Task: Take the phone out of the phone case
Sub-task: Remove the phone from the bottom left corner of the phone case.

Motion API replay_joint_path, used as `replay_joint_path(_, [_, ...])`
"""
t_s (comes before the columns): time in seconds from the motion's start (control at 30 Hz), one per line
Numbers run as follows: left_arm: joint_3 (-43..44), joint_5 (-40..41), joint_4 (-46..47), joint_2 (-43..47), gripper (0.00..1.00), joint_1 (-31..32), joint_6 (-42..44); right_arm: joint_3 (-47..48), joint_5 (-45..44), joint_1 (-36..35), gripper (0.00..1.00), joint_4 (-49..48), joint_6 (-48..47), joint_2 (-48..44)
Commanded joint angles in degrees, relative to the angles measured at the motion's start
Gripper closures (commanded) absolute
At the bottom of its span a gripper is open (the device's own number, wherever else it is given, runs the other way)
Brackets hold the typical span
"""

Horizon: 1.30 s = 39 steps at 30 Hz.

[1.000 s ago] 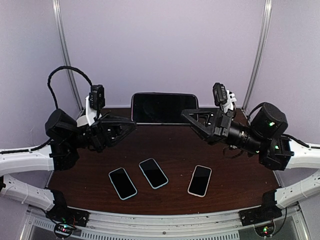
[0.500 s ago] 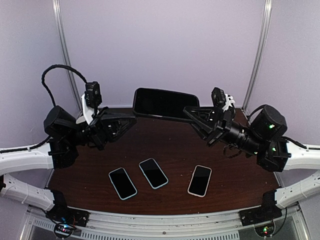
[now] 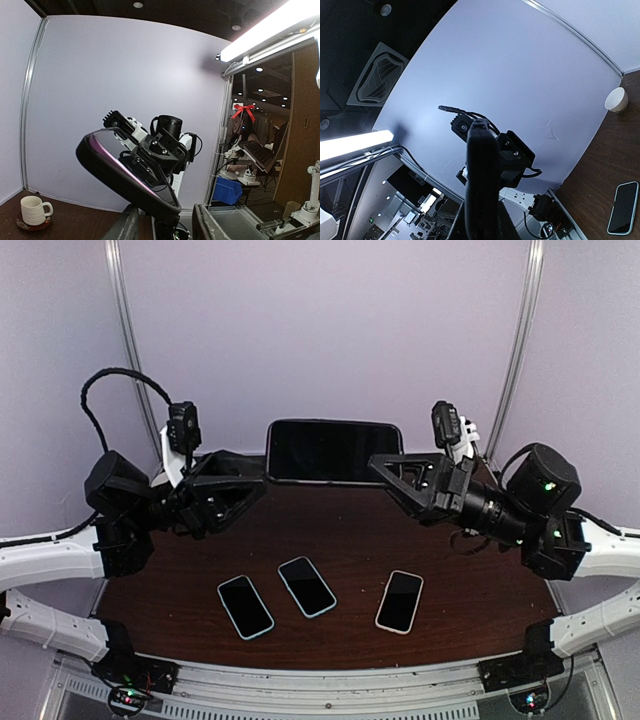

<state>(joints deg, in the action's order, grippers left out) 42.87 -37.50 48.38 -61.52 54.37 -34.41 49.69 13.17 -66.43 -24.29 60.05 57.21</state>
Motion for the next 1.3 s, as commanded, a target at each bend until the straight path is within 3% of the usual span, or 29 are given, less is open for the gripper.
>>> replay_joint_path(0.0, [2.3, 0.2, 1.1, -0.2, 0.63, -0.2, -0.8, 3.0, 3.0, 0.3, 1.00, -3.0, -5.1, 0.7])
replay_joint_path(0.27, [3.4, 0.4, 0.6, -1.5, 0.69, -0.3, -1.1, 3.2, 3.3, 0.8, 1.00, -2.0, -7.9, 0.3])
replay_joint_path(0.37, [3.6, 0.0, 0.9, -2.2, 0.77, -0.3, -1.0, 2.7, 3.7, 0.9, 1.00, -2.8, -7.0, 0.5])
replay_joint_path(0.5, [3.6, -0.8, 2.7, -2.9, 0.84, -0.2, -0.9, 2.1, 3.4, 1.4, 1.00, -3.6, -1.6, 0.9])
replay_joint_path(0.63, [4.3, -1.4, 3.7, -3.5, 0.85, -0.2, -0.7, 1.5, 6.4, 2.8, 1.00, -9.2, 7.8, 3.1])
replay_joint_path(0.87, [5.3, -1.1, 4.5, -4.5, 0.90, -0.3, 0.3, 3.1, 9.3, 2.8, 1.00, -10.4, 12.9, 4.6])
replay_joint_path(1.1, [7.7, 0.8, -2.4, -3.8, 0.93, -1.0, 4.7, 3.0, 10.9, 2.6, 1.00, -10.9, 14.4, 4.5])
replay_joint_path(1.17, [7.7, 0.6, -1.6, -4.0, 0.91, -1.0, 4.1, 2.8, 10.3, 2.5, 1.00, -9.5, 13.0, 3.9])
replay_joint_path(1.27, [6.6, -1.4, 1.0, -3.6, 0.74, -1.1, 2.6, 2.7, 8.1, 2.5, 1.00, -6.3, 9.7, 2.2])
